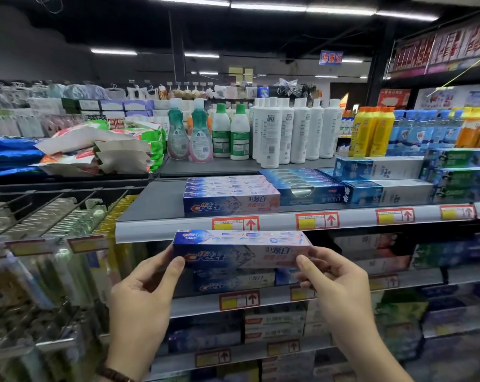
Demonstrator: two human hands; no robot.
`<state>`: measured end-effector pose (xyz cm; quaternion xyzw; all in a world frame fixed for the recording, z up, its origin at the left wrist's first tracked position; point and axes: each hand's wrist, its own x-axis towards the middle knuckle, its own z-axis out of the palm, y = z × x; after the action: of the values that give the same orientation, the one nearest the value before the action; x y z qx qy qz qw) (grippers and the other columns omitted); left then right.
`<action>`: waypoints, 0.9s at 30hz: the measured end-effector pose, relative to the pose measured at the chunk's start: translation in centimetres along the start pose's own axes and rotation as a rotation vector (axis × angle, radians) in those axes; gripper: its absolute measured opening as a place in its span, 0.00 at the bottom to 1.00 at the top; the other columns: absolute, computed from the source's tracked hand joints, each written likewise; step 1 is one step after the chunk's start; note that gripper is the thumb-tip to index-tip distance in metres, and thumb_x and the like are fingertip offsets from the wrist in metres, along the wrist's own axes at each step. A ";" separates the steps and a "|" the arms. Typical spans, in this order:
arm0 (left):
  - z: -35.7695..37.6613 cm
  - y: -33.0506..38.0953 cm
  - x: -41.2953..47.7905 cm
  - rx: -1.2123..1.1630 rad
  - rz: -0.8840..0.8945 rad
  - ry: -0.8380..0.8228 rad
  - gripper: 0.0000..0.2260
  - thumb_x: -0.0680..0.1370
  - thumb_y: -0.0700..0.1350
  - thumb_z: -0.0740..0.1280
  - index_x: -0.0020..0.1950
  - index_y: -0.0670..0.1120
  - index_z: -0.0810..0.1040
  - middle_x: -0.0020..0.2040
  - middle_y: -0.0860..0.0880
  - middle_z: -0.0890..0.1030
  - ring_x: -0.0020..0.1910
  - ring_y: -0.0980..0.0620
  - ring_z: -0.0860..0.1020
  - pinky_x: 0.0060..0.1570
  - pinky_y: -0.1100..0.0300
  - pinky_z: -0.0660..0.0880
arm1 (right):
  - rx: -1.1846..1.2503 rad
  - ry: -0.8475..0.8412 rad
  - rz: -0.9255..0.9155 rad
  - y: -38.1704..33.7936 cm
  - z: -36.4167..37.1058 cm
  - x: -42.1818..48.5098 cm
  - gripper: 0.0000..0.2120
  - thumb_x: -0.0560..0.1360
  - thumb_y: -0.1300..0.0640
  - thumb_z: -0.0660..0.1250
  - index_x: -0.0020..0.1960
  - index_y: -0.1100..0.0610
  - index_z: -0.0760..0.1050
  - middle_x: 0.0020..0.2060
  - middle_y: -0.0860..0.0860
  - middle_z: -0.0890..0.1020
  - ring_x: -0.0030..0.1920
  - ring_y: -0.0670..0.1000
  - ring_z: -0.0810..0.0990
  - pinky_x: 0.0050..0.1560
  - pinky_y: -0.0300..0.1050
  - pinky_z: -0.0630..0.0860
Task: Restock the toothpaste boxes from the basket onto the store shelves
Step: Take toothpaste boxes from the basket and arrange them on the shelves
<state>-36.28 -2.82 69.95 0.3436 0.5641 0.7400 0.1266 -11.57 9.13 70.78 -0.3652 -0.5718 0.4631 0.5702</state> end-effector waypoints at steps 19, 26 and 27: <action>2.8 4.2 8.2 0.211 0.279 0.062 0.17 0.76 0.36 0.76 0.53 0.60 0.85 0.48 0.63 0.87 0.49 0.63 0.85 0.52 0.73 0.78 | -0.194 -0.195 -0.277 -5.1 1.6 12.9 0.10 0.78 0.61 0.76 0.54 0.47 0.87 0.41 0.42 0.89 0.43 0.45 0.88 0.52 0.51 0.85; 4.5 5.0 12.8 0.308 0.329 0.133 0.14 0.75 0.39 0.79 0.51 0.58 0.86 0.44 0.64 0.87 0.43 0.63 0.85 0.47 0.72 0.78 | -0.272 -0.193 -0.374 -5.2 3.4 17.2 0.09 0.78 0.60 0.75 0.55 0.48 0.88 0.42 0.41 0.89 0.44 0.45 0.86 0.54 0.47 0.83; 4.6 4.9 13.4 0.324 0.329 0.133 0.14 0.75 0.40 0.79 0.51 0.59 0.86 0.44 0.64 0.87 0.43 0.62 0.85 0.48 0.70 0.79 | -0.282 -0.187 -0.383 -5.2 3.7 17.6 0.10 0.79 0.60 0.74 0.56 0.48 0.88 0.43 0.40 0.88 0.45 0.45 0.86 0.55 0.47 0.83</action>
<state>-42.07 6.69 79.94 0.3973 0.6190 0.6715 -0.0895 -16.13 23.78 81.50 -0.2815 -0.7398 0.2941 0.5357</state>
